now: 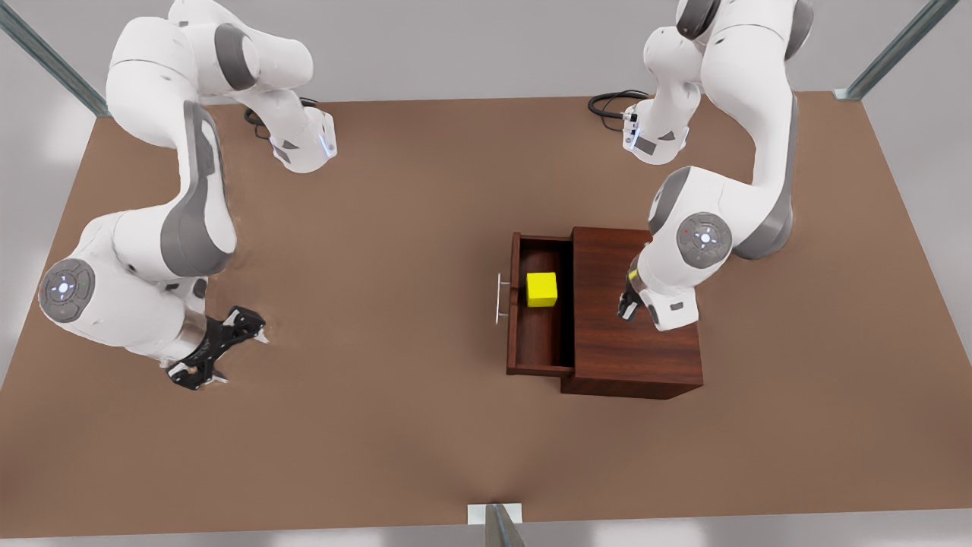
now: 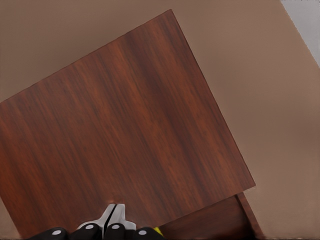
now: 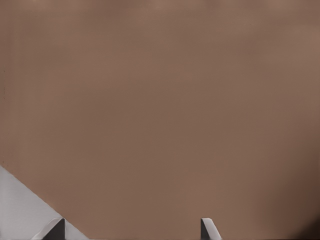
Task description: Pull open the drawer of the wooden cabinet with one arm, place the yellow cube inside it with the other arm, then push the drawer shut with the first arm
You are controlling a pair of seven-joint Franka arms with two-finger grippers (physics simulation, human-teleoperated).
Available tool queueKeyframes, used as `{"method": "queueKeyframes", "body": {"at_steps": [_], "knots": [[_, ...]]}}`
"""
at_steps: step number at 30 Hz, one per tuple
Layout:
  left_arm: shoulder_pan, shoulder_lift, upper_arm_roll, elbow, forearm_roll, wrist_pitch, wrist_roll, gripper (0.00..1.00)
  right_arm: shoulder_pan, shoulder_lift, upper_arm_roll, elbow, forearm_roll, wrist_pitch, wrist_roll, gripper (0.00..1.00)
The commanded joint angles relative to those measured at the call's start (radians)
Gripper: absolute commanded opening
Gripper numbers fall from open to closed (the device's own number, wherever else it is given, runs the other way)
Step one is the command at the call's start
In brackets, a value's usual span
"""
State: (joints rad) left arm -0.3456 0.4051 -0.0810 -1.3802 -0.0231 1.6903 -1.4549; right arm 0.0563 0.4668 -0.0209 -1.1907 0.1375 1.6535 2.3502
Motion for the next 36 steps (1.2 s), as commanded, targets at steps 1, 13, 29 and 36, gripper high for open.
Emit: {"method": "queueKeyframes", "body": {"at_steps": [1, 13, 29, 36], "knots": [[-0.058, 0.018, 0.0, 0.027, 0.002, 0.017, -0.8, 0.0, -0.073, -0.115, -0.019, -0.174, -0.045, -0.024, -2.095, 1.0], [-0.409, 0.21, 0.006, 0.073, 0.005, 0.393, -1.329, 0.0, -0.004, -0.287, -0.048, -0.546, -0.134, 0.006, -2.1, 1.0], [-0.411, 0.293, 0.038, 0.026, 0.158, 0.249, -1.015, 0.0, -0.021, -0.272, -0.047, -0.532, -0.128, 0.006, -2.244, 1.0], [-0.408, 0.284, 0.072, 0.024, 0.158, 0.201, -0.855, 0.0, -0.021, -0.272, -0.047, -0.527, -0.128, 0.006, -2.241, 1.0]]}}
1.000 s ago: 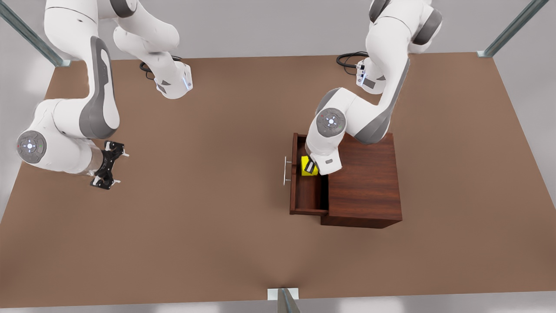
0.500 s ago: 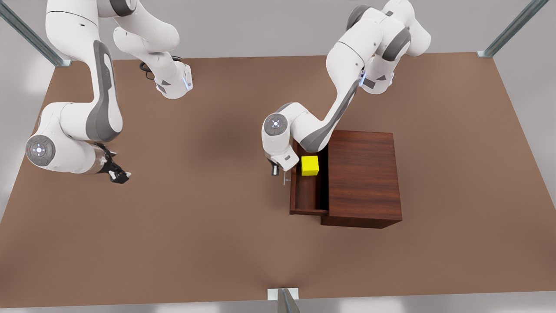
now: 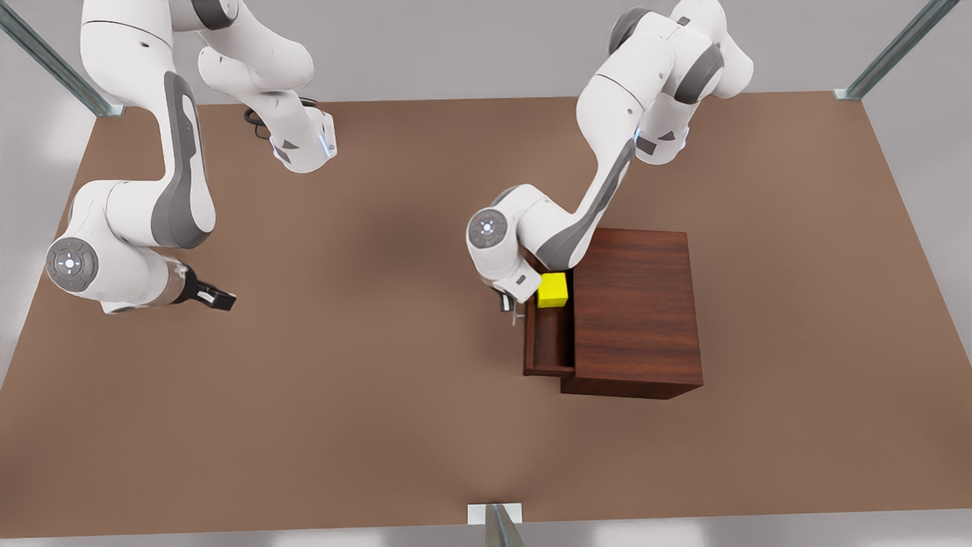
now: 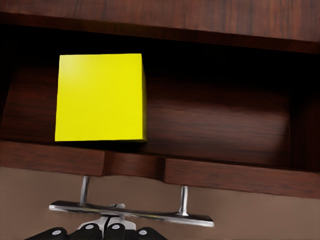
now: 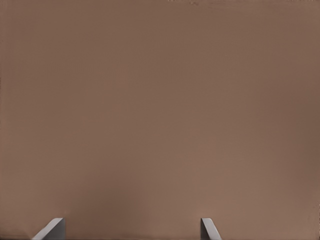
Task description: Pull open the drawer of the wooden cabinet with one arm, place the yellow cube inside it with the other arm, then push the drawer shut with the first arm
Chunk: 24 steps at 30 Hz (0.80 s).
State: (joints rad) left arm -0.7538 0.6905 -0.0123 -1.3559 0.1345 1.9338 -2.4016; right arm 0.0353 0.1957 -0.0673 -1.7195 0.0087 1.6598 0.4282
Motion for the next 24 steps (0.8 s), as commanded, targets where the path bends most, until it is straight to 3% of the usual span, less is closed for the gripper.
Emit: {"method": "queueKeyframes", "body": {"at_steps": [1, 24], "knots": [[0.001, -0.002, 0.006, 0.0, 0.0, -0.042, 0.094, 0.0, 0.0, -0.001, 0.0, 0.001, 0.0, 0.0, -0.318, 1.0], [0.025, -0.008, 0.109, 0.004, 0.008, -0.204, 0.36, 0.0, 0.002, 0.007, 0.001, 0.004, 0.0, 0.0, -0.316, 1.0]]}}
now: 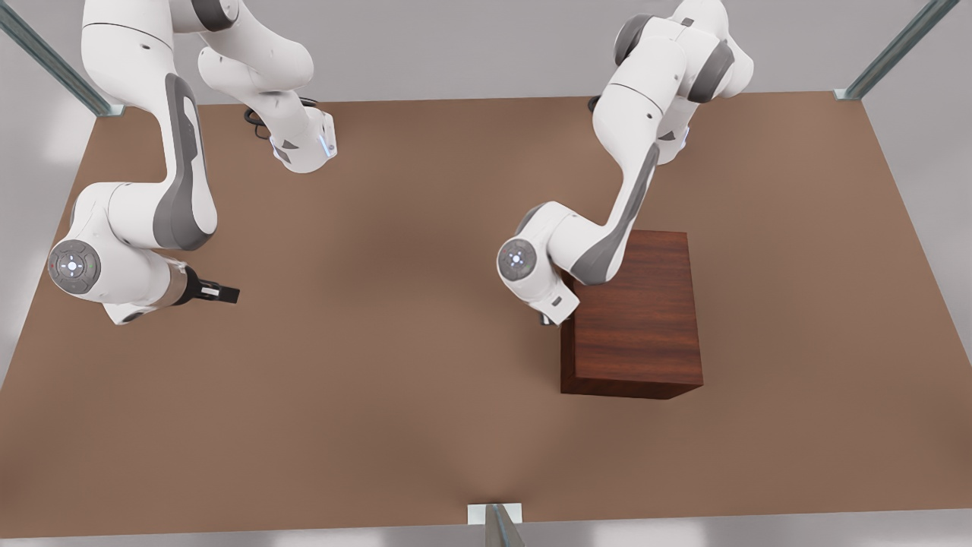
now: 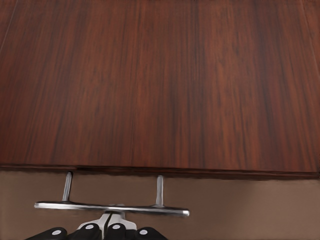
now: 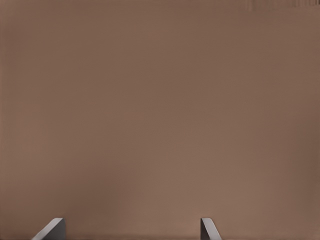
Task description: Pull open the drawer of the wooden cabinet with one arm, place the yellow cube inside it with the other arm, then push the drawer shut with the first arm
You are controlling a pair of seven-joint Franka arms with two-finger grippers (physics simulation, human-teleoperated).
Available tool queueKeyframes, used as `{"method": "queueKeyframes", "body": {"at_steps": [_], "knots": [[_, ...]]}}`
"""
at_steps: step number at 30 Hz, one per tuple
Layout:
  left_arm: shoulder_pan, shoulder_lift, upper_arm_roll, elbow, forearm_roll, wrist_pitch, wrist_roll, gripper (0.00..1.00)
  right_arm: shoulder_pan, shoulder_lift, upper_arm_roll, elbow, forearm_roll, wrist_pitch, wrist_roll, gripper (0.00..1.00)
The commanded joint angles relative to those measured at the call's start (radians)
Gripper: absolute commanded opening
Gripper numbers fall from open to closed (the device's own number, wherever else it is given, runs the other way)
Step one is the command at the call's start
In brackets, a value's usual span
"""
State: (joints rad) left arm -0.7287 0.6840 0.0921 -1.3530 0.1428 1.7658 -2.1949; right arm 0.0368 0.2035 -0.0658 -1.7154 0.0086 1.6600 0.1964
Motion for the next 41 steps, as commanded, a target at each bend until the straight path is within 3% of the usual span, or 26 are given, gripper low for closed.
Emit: {"method": "queueKeyframes", "body": {"at_steps": [1, 7, 8, 9, 11, 12, 13, 14, 15, 17, 20, 23, 25, 41], "knots": [[0.0, -0.001, 0.005, 0.002, 0.0, -0.036, 0.155, 0.0, 0.0, -0.001, 0.0, 0.0, 0.001, 0.0, -0.083, 1.0], [-0.008, 0.011, -0.006, 0.035, -0.06, 0.03, 0.032, 0.0, 0.0, -0.001, 0.0, 0.0, 0.001, 0.0, -0.084, 1.0], [-0.014, 0.009, -0.006, 0.035, -0.065, 0.053, 0.018, 0.11, 0.0, -0.001, 0.0, 0.0, 0.001, 0.0, -0.084, 1.0], [-0.012, 0.002, -0.006, 0.04, -0.066, 0.053, 0.024, 0.98, 0.0, -0.001, 0.0, 0.0, 0.001, 0.0, -0.084, 1.0], [0.025, -0.043, -0.005, 0.035, -0.081, 0.037, 0.119, 1.0, 0.0, -0.001, 0.0, 0.0, 0.001, 0.0, -0.084, 1.0], [0.058, -0.106, 0.005, 0.015, -0.107, -0.069, 0.317, 1.0, 0.0, -0.001, 0.0, 0.0, 0.001, 0.0, -0.084, 1.0], [0.127, -0.224, 0.005, -0.073, -0.13, -0.085, 0.529, 1.0, 0.0, -0.001, 0.0, 0.0, 0.001, 0.0, -0.084, 1.0], [0.201, -0.403, 0.006, -0.277, -0.132, 0.012, 0.808, 1.0, 0.0, -0.001, 0.0, 0.0, 0.001, 0.0, -0.084, 1.0], [0.253, -0.432, 0.008, -0.282, -0.149, 0.009, 0.98, 1.0, 0.0, -0.001, 0.0, 0.0, 0.001, 0.0, -0.084, 1.0], [0.432, -0.482, 0.011, -0.209, -0.264, -0.086, 1.774, 1.0, 0.0, -0.001, 0.0, 0.0, -0.001, 0.0, -0.084, 1.0], [0.577, -0.416, 0.005, 0.017, -0.442, -0.161, 2.468, 1.0, 0.0, -0.001, 0.0, 0.002, -0.001, 0.0, -0.084, 1.0], [0.552, -0.409, -0.002, 0.032, -0.27, -0.207, 2.462, 1.0, -0.002, -0.001, 0.0, 0.002, -0.001, 0.0, -0.084, 1.0], [0.549, -0.409, -0.006, 0.012, -0.27, -0.206, 2.246, 1.0, -0.001, -0.001, 0.0, 0.007, -0.001, -0.002, -0.084, 1.0], [0.545, -0.399, -0.005, 0.034, -0.273, -0.203, 2.255, 1.0, -0.002, 0.001, 0.0, 0.007, -0.001, -0.002, -0.084, 1.0]]}}
